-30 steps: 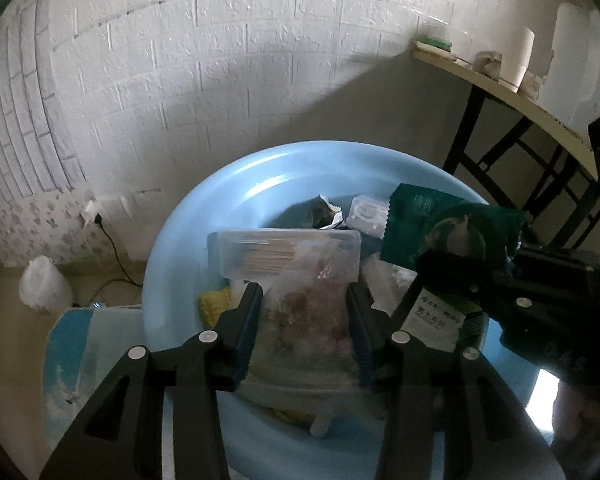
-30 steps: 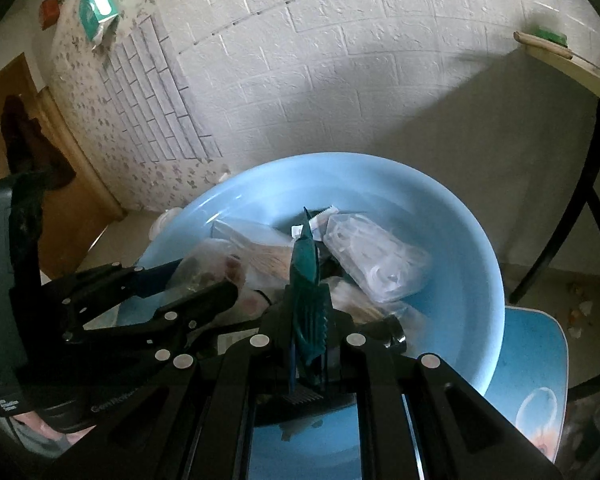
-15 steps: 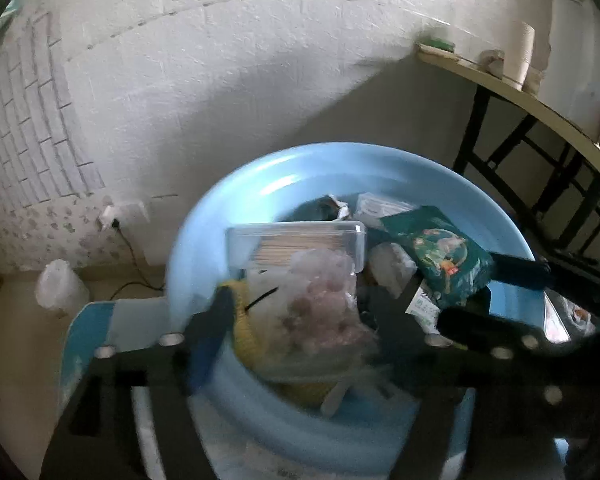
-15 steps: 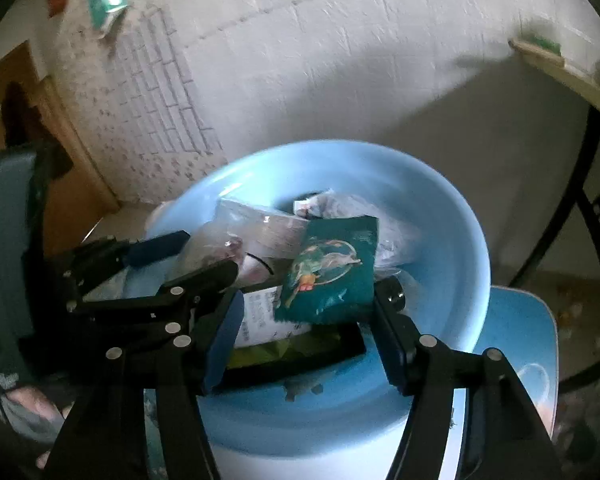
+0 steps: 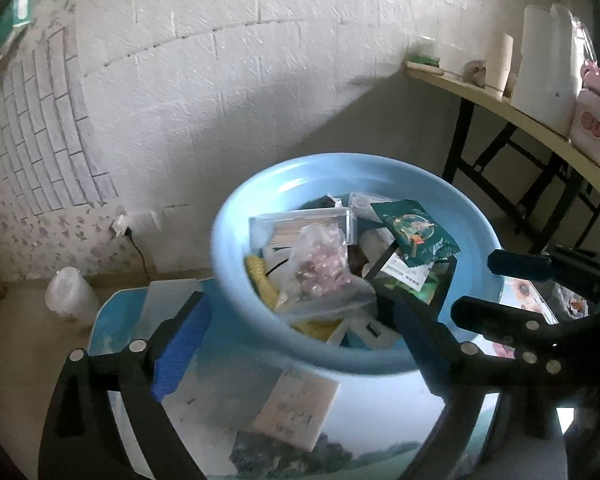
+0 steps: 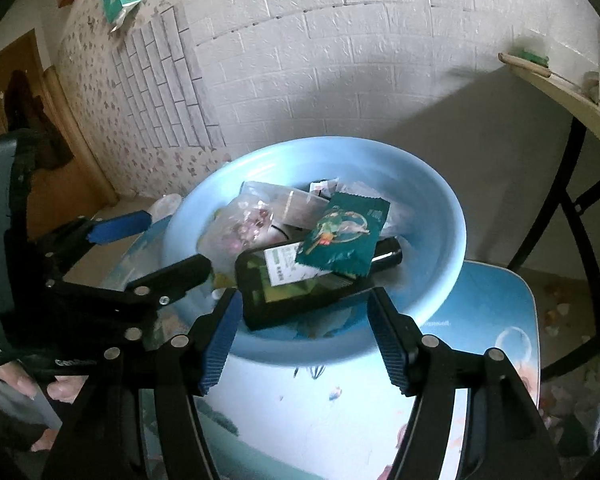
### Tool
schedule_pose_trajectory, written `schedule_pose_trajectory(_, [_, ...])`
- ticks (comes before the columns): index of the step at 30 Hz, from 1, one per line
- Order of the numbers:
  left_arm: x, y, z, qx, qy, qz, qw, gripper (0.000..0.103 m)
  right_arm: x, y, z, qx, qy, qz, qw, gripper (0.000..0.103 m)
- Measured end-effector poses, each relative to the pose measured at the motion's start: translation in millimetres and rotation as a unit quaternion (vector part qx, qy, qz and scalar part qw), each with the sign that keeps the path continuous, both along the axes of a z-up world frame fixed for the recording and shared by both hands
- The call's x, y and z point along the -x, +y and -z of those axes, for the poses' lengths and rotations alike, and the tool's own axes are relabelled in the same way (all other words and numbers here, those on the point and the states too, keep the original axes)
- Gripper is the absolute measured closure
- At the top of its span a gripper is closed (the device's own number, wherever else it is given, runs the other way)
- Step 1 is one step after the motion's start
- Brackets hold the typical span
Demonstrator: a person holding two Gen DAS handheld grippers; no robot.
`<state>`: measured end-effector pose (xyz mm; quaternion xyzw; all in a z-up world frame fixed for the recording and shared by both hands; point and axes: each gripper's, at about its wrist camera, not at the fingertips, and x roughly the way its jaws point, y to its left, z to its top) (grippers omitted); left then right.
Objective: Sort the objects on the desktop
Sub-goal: 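Lower the bag into the basin with the left tool while the right tool releases the green packet there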
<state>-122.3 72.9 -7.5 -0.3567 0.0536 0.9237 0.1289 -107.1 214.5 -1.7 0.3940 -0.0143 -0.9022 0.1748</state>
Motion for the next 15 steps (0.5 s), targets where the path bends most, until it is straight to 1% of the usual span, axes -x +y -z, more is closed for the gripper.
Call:
schedule_pose_trajectory(2, [-6.4, -8.1, -1.4, -0.003, 0.002, -0.006, 1.0000, 0.008, -6.0, -2.7, 0.2, -0.001, -0.001, 0.003, 1.000, 0.036])
schedule_pose_trajectory(8, [-23.8, -31.5, 1.1, -0.009, -0.001, -0.027, 0.9996, 0.007, -21.8, -7.9, 3.2, -0.003, -0.015, 0.009, 1.000, 0.035])
schedule_pose_trajectory(15, [-38.2, -52.7, 21.1, -0.003, -0.023, -0.045, 0.9987, 0.007, -35.9, -13.1, 18.1, -0.006, -0.036, 0.015, 0.999, 0.035])
